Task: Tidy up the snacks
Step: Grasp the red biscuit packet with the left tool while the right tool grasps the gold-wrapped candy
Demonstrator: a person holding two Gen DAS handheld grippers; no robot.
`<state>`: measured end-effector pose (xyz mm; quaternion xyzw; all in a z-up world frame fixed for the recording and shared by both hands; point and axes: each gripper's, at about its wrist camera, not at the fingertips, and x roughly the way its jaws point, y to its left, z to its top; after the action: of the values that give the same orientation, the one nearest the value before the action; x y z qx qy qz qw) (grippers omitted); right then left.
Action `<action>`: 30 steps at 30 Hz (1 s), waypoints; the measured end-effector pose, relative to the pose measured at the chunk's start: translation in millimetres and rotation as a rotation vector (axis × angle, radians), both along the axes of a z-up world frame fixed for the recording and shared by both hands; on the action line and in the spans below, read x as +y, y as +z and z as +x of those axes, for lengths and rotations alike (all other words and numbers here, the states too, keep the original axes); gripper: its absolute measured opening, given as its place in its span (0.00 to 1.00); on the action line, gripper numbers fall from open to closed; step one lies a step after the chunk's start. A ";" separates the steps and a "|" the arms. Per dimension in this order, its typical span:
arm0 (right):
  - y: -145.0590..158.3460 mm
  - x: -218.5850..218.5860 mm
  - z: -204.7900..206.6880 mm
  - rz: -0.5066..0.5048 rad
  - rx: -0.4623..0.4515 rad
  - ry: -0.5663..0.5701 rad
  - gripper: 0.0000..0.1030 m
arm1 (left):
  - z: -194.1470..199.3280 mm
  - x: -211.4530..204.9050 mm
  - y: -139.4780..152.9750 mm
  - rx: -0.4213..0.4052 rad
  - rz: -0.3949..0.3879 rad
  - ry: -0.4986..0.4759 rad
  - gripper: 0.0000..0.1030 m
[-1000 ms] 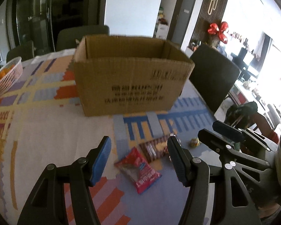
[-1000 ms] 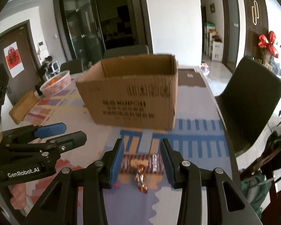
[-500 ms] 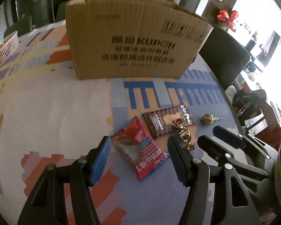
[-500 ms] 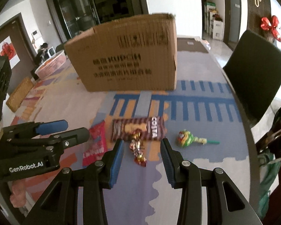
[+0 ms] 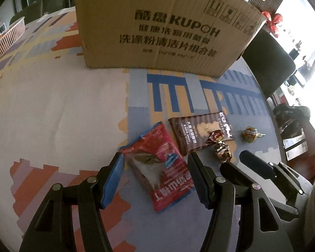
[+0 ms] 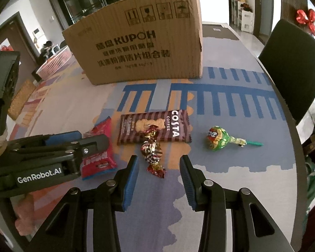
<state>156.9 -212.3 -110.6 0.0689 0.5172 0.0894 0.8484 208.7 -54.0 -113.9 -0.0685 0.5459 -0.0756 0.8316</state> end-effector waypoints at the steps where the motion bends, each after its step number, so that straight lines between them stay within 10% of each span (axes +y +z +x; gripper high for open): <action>1: -0.8 0.5 1.0 0.000 0.000 0.001 0.40 | -0.1 1.2 -1.6 0.006 -0.005 0.001 0.60; 21: -10.3 5.6 9.5 -0.029 0.005 0.019 0.33 | -6.5 0.8 -3.9 -0.013 0.033 -0.051 0.61; 30: -10.2 3.7 11.3 -0.007 0.012 0.018 0.17 | -7.3 6.0 -2.9 -0.033 0.022 -0.040 0.40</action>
<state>168.2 -208.6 -120.7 0.0619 0.5232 0.0950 0.8446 201.4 -48.1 -116.8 -0.0471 0.5341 -0.0873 0.8396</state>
